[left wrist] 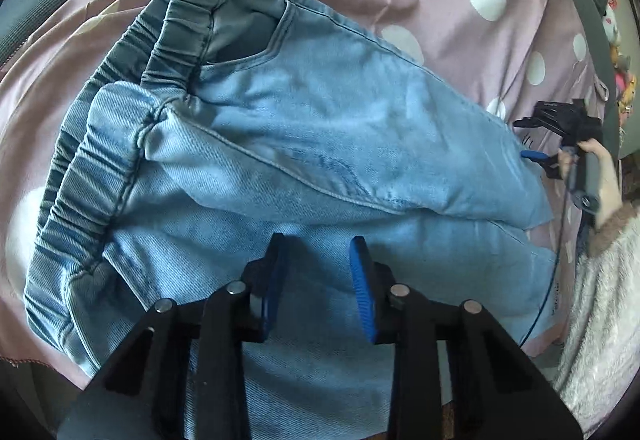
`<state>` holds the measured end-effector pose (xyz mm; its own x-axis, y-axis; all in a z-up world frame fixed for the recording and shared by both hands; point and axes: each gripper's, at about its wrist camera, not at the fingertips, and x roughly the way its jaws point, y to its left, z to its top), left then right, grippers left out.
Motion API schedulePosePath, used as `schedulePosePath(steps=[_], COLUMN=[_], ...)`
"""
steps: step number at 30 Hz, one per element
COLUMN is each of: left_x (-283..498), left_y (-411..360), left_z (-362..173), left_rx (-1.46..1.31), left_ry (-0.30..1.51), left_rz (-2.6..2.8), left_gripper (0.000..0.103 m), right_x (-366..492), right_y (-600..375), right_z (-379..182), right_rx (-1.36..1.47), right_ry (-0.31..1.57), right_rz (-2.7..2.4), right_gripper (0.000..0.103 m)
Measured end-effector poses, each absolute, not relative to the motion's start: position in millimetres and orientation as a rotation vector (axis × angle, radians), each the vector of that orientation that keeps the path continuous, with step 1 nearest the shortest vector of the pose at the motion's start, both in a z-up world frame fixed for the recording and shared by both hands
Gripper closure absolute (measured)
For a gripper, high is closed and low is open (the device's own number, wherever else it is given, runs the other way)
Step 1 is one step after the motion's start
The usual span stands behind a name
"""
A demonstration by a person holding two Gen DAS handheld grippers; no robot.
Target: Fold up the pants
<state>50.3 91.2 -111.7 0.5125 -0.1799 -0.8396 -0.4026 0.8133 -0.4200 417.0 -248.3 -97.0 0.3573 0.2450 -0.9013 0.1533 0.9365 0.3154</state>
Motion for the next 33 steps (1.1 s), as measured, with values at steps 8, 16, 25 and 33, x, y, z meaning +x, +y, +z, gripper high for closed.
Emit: schedulePosePath(steps=[8, 16, 25, 33], left_x=[51, 50, 49, 115], left_y=[88, 86, 80, 77], left_z=[-112, -110, -73, -60], left_rx=[-0.601, -0.608, -0.672, -0.766], left_ry=[1.028, 1.020, 0.959, 0.964], left_rz=[0.153, 0.161, 0.084, 0.038], left_gripper=[0.071, 0.069, 0.033, 0.029], right_x=[422, 381, 244, 147], right_y=[-253, -263, -346, -385], right_z=[-123, -111, -67, -112], right_rx=[0.407, 0.369, 0.528, 0.599], right_ry=[1.213, 1.153, 0.885, 0.847], right_rz=[-0.068, 0.015, 0.321, 0.373], right_gripper=[0.070, 0.102, 0.102, 0.102])
